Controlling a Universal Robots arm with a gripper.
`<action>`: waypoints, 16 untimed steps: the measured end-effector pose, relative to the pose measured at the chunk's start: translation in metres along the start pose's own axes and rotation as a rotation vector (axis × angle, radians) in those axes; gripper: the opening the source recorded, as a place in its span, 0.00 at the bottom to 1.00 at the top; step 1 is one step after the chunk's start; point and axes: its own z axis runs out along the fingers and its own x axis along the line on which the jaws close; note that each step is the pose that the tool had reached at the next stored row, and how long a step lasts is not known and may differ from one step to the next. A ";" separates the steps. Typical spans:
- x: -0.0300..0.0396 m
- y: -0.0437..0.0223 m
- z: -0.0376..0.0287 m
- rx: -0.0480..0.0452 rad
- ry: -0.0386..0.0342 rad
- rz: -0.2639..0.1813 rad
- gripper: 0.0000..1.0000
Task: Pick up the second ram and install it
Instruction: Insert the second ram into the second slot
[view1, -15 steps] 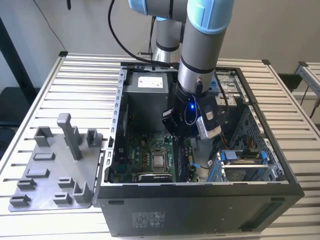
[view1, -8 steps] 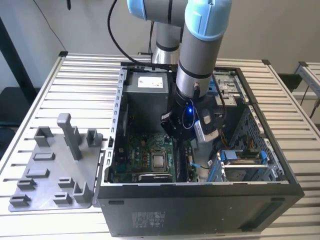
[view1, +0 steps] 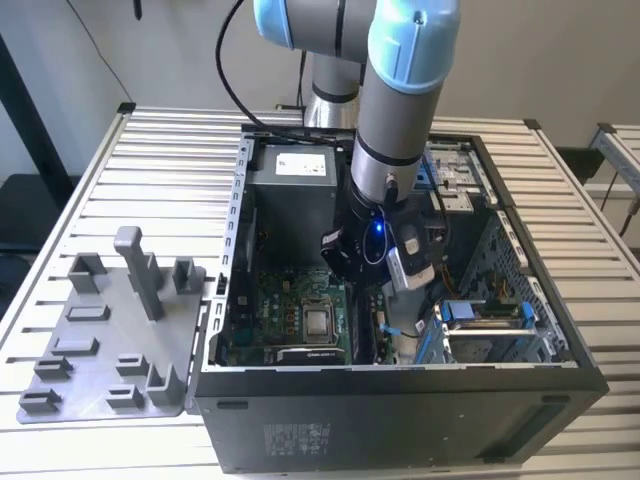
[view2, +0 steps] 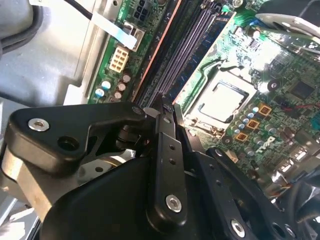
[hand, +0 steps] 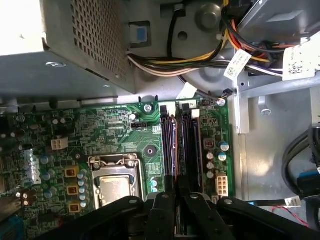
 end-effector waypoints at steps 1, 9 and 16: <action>0.0002 0.0000 0.0010 -0.0001 0.0000 0.000 0.14; 0.0010 -0.0001 0.0038 0.0002 0.0019 -0.001 0.14; -0.0004 0.0005 0.0038 0.0010 0.0020 -0.013 0.14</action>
